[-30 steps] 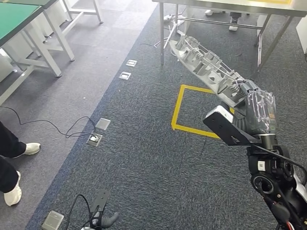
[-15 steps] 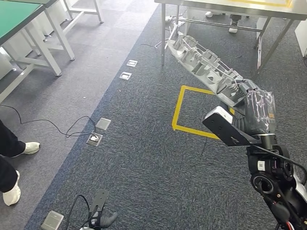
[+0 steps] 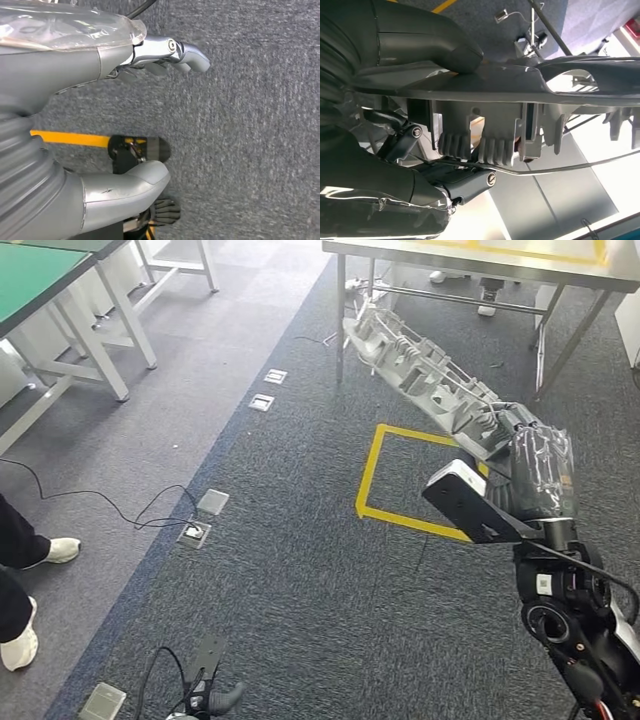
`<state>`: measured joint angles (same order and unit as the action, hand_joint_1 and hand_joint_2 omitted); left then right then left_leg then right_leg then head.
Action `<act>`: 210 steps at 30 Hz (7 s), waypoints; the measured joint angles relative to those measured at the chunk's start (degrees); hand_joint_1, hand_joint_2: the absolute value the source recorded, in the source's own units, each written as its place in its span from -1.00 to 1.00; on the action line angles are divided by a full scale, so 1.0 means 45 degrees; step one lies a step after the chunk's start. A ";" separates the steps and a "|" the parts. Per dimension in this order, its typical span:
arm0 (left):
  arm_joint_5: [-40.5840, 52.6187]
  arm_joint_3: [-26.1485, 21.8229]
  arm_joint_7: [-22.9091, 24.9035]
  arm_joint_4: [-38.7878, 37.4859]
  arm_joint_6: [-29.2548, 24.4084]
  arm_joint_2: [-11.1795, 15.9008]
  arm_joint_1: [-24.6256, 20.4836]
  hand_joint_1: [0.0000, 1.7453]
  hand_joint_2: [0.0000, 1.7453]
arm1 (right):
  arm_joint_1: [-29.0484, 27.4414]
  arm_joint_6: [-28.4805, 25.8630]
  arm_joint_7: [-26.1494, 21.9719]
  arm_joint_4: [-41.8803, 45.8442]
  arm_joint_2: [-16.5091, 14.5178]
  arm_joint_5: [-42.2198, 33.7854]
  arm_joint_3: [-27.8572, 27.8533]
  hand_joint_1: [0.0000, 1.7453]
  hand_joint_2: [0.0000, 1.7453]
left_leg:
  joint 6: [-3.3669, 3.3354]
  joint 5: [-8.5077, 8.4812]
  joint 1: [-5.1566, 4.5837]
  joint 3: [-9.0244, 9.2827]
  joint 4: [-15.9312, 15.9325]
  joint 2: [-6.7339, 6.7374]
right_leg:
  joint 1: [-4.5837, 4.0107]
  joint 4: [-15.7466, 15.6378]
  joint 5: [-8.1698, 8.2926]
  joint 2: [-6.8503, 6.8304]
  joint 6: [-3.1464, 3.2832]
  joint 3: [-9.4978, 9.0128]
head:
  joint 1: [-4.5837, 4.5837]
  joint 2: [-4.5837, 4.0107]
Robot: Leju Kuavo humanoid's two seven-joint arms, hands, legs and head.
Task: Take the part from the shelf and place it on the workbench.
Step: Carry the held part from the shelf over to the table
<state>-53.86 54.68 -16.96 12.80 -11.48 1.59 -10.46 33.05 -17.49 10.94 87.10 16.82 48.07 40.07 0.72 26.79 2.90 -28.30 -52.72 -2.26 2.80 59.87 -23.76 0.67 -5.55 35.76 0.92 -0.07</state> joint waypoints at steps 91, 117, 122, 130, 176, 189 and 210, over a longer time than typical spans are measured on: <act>0.0136 -0.0033 0.0087 -0.0003 0.0050 -0.0005 -0.0066 -1.00 1.00 | 0.0190 -0.0392 -0.0042 -0.0300 -0.0028 -0.0522 0.0002 1.00 1.00 | -0.0694 -0.0585 -0.0583 -0.1198 -0.0620 0.0308 | -0.0411 0.1991 -0.1262 -0.0092 0.0762 0.0575 | 0.0074 0.0001; 0.0155 -0.0033 0.0136 -0.0003 0.0045 -0.0040 -0.0048 -1.00 1.00 | 0.0208 -0.0460 0.0053 -0.0287 -0.0018 -0.0561 -0.0006 1.00 1.00 | -0.0615 -0.0812 -0.0465 -0.1441 -0.0530 0.0368 | -0.0418 0.1012 -0.1784 -0.0069 0.0585 -0.0342 | 0.0057 0.0001; 0.0136 -0.0033 0.0136 -0.0003 0.0033 -0.0056 -0.0029 -1.00 1.00 | 0.0188 -0.0449 0.0040 -0.0291 -0.0018 -0.0592 0.0012 1.00 1.00 | -0.0667 -0.0550 -0.0555 -0.1080 -0.0537 0.0363 | -0.0440 0.1782 -0.1095 -0.0076 0.0714 0.0505 | 0.0052 0.0001; 0.0100 -0.0036 0.0120 -0.0003 0.0015 -0.0119 0.0024 -1.00 1.00 | 0.0258 -0.0446 0.0012 -0.0294 -0.0016 -0.0641 -0.0004 1.00 1.00 | -0.0235 -0.0186 -0.0595 -0.1115 -0.0849 0.0449 | -0.0551 -0.1274 -0.0045 -0.0165 0.1085 -0.0860 | 0.0015 0.0000; 0.0257 -0.0033 0.0159 -0.0003 -0.0004 -0.0050 -0.0032 -1.00 1.00 | 0.0294 -0.1254 0.0050 0.0006 -0.0001 -0.0780 -0.0251 1.00 1.00 | -0.0502 -0.0951 -0.0516 -0.1533 -0.0436 0.0394 | -0.0538 -0.1005 -0.1025 -0.0006 0.0709 -0.1428 | 0.0087 0.0001; 0.0313 -0.0033 0.0160 -0.0003 0.0001 -0.0086 -0.0024 -1.00 1.00 | 0.0430 -0.1585 0.0080 0.0252 0.0005 -0.0454 -0.0281 1.00 1.00 | -0.0356 -0.0213 -0.0551 -0.0697 -0.0460 0.0347 | -0.0597 -0.1039 -0.0053 -0.0088 0.0809 -0.0679 | 0.0040 0.0000; 0.0542 -0.0033 0.0287 -0.0002 0.0002 -0.0128 -0.0104 -1.00 1.00 | 0.0069 -0.2070 0.0041 0.0908 0.0011 0.0295 -0.0696 1.00 1.00 | -0.0662 -0.0803 -0.0501 -0.1178 -0.0235 0.0389 | -0.0538 0.1566 -0.2137 -0.0032 0.0569 -0.0158 | 0.0053 -0.0001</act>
<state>-51.42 54.53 -15.67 12.79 -11.47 1.02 -10.93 33.36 -26.81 11.13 91.19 16.87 49.40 36.94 -2.26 23.18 0.64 -33.60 -53.77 -0.51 0.38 66.92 -33.38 0.52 -2.99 35.05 1.16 -0.08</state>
